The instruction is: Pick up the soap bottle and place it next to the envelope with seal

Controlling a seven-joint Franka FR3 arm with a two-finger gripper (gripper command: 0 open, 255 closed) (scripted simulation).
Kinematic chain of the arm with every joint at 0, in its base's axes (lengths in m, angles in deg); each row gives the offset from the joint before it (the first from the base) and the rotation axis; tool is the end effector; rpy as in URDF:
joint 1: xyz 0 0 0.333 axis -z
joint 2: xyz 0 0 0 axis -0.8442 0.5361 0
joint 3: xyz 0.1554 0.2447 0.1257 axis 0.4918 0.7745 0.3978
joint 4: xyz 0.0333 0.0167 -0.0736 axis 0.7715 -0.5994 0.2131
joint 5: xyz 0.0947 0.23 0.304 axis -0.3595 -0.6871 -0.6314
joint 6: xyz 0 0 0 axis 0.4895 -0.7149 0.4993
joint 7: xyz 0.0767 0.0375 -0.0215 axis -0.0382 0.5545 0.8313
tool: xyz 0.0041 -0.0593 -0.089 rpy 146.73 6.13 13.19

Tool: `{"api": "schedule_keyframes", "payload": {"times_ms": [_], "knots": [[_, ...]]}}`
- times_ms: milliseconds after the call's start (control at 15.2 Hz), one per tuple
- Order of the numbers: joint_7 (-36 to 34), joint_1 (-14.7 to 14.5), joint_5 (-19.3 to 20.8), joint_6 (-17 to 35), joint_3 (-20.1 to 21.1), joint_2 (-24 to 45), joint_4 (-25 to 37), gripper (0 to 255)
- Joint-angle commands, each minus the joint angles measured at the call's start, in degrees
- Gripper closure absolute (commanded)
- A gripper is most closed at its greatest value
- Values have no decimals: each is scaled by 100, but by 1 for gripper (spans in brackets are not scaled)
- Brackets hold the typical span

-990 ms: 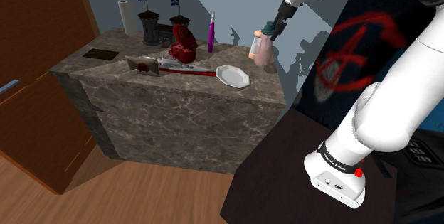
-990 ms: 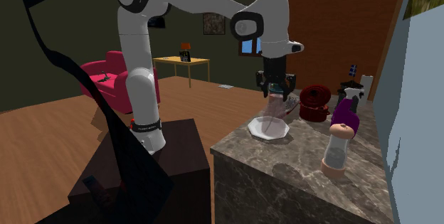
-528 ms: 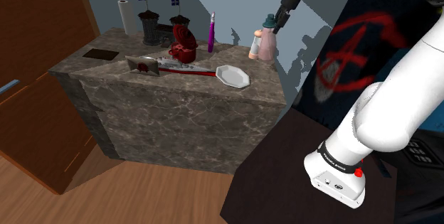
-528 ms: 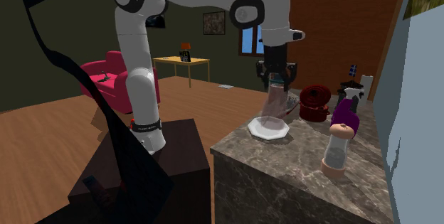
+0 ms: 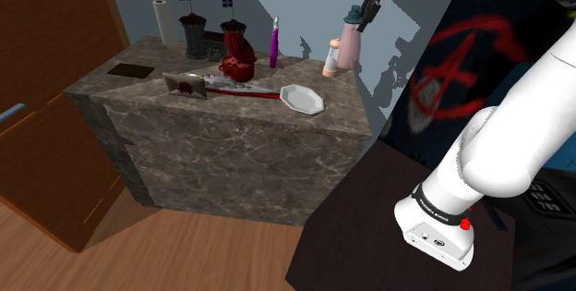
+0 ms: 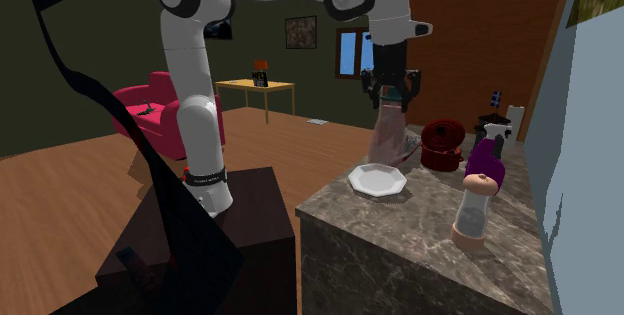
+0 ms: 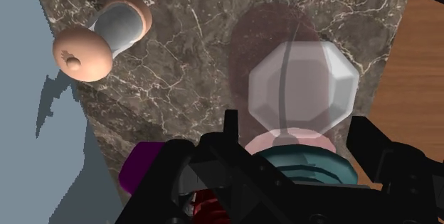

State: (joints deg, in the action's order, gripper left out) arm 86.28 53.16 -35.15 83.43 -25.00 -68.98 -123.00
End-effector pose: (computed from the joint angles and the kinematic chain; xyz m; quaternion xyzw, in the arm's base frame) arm 0.4708 -0.3076 0.5360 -0.9503 -0.2897 -0.1114 0.0264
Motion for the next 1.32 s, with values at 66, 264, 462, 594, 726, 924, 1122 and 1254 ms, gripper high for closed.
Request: {"api": "schedule_keyframes", "payload": {"times_ms": [66,264,462,594,726,924,1122,1254], "knots": [[-66,-5,42,-220,9,-40,197,255],[-107,-4,52,-446,8,-36,430,255],[-140,-1,50,-677,2,-17,677,255],[-158,3,43,-833,-4,4,851,255],[-173,7,29,-992,-12,32,1031,255],[-189,18,-1,-1234,-28,89,1317,255],[-199,35,-46,-1484,-49,164,1621,255],[-201,50,-84,-1655,-66,224,1836,255]]}}
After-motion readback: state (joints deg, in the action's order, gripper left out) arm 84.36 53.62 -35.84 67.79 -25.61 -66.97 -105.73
